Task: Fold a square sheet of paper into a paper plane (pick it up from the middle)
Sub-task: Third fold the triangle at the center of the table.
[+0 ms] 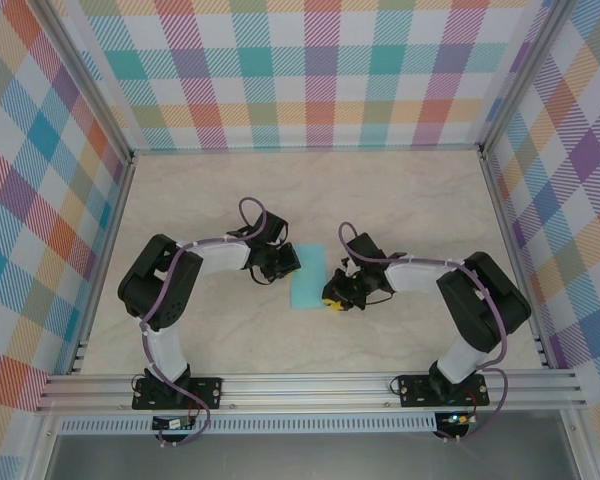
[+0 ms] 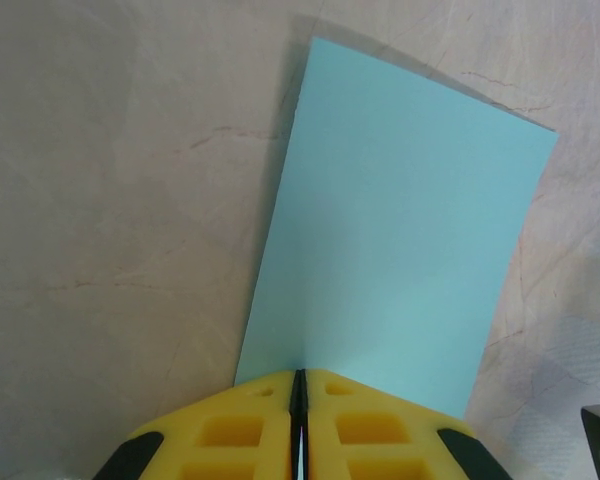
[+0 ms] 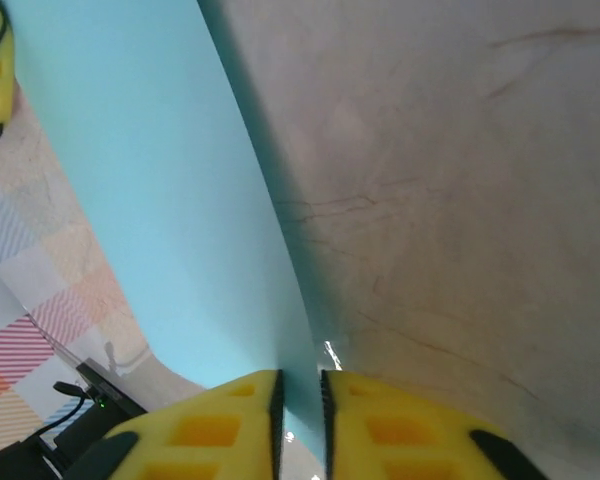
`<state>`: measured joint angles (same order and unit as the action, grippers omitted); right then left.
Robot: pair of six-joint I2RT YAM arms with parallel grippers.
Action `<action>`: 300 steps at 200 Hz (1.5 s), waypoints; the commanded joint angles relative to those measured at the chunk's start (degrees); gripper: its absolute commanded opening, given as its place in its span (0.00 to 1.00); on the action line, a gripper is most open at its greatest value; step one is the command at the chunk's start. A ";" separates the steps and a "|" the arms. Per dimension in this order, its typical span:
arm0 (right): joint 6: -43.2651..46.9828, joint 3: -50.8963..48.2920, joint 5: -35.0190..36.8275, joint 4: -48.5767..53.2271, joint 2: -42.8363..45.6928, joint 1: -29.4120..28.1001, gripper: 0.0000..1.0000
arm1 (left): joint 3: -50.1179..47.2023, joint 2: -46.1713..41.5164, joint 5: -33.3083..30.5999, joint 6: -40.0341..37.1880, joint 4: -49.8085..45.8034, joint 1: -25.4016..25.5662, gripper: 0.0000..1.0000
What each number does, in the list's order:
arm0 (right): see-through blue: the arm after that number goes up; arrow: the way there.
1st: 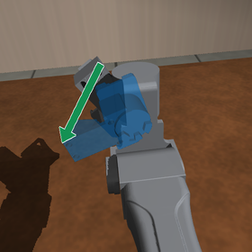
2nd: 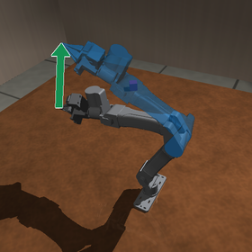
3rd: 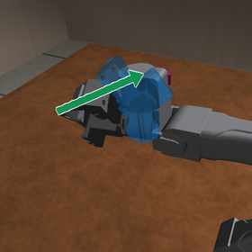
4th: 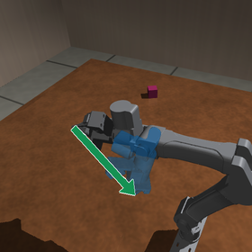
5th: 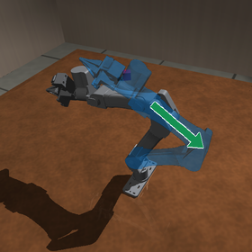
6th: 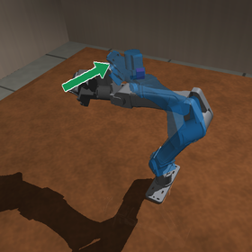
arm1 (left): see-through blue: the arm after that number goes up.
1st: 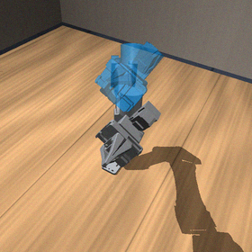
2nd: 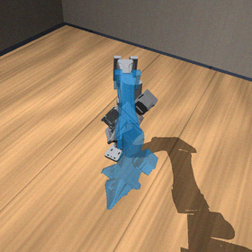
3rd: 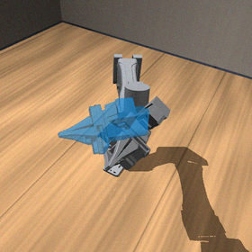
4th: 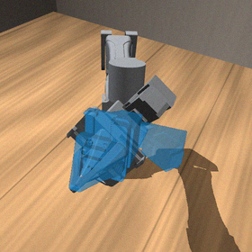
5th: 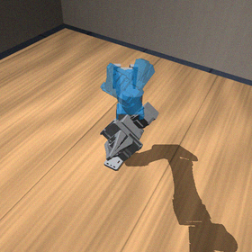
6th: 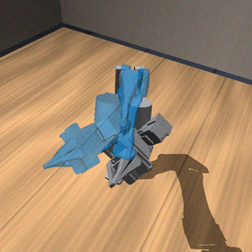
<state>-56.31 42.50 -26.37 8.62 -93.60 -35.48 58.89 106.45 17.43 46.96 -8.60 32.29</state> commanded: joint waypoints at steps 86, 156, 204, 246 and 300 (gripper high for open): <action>-1.94 6.71 -0.34 -2.83 -1.35 -0.62 0.02 | -2.03 1.47 -0.22 -0.24 -4.59 0.40 0.09; -0.57 11.34 -1.19 -4.23 -8.20 -1.13 0.03 | -1.17 -1.89 5.73 -2.73 0.03 0.40 0.09; 2.36 13.12 -2.04 -4.35 -11.13 -1.43 0.03 | 4.20 -3.90 -2.17 -6.74 -6.80 0.22 0.08; 4.27 14.17 -2.69 -4.90 -12.98 -1.52 0.04 | 5.34 -0.05 -3.68 -6.47 -6.36 0.23 0.07; 5.02 14.60 -3.60 -7.68 -13.95 -1.56 0.04 | 5.55 3.38 -3.19 -6.42 -6.08 0.23 0.05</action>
<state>-53.10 55.00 -28.38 2.74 -106.54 -36.49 63.81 108.51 14.90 41.23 -13.39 32.27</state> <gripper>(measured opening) 0.045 0.063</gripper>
